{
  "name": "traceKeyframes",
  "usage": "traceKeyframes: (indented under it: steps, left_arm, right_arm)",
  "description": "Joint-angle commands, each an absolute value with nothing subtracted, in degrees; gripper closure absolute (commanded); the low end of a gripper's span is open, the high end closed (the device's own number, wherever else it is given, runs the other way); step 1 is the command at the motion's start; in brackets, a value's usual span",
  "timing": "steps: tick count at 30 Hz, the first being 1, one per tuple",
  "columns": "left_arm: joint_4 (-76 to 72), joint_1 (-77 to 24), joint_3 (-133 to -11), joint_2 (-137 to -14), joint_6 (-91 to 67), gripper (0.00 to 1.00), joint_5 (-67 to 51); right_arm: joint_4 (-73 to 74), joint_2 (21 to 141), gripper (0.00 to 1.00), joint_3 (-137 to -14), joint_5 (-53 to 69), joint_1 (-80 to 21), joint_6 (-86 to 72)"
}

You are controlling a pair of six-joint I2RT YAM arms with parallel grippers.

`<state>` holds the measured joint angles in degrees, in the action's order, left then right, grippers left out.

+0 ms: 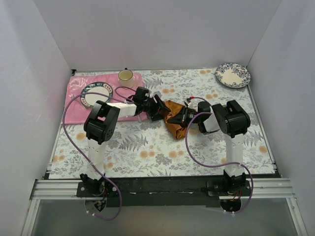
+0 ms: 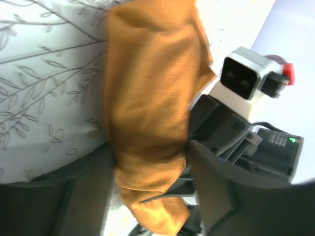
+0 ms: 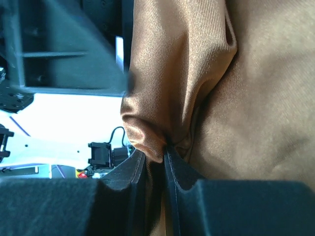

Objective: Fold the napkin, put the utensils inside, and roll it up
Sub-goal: Roll the napkin with the utensil

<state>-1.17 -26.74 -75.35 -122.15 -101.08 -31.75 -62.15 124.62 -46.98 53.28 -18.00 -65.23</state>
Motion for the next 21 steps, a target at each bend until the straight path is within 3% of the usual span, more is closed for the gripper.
traceKeyframes:
  steps: [1, 3, 5, 9, 10, 14, 17, 21]
  left_arm:
    - [3.4, -27.4, -75.4, -125.6, -99.6, 0.51, -26.0]
    - [7.2, -27.5, -77.9, -125.9, -98.0, 0.66, -23.0]
    - [11.1, -27.5, -80.1, -126.1, -95.5, 0.71, -21.4]
    - [15.5, -27.6, -84.4, -127.3, -92.4, 0.9, -18.7]
    - [16.0, -27.5, -85.3, -127.4, -91.9, 0.95, -18.3]
    - [17.9, -27.5, -86.8, -128.1, -90.8, 0.98, -18.8]
    - [18.5, -27.5, -87.4, -128.6, -90.4, 1.0, -19.7]
    - [19.3, -27.5, -88.2, -129.0, -89.7, 1.0, -20.7]
  right_arm:
    - [-66.3, 125.7, 0.99, -47.1, 54.1, -18.0, -67.4]
    - [-65.0, 125.8, 0.99, -47.4, 54.4, -18.0, -67.0]
    - [-62.9, 125.2, 0.97, -48.0, 54.4, -18.0, -65.6]
    - [-47.1, 121.4, 0.87, -50.8, 52.6, -18.0, -51.2]
    - [-36.3, 120.2, 0.84, -51.8, 51.6, -18.0, -47.7]
    - [-11.2, 114.2, 0.64, -60.6, 42.7, -18.1, -29.0]
    - [3.4, 110.8, 0.53, -64.4, 35.3, -18.2, -19.1]
    - [12.6, 106.7, 0.45, -67.6, 27.3, -18.4, -11.4]
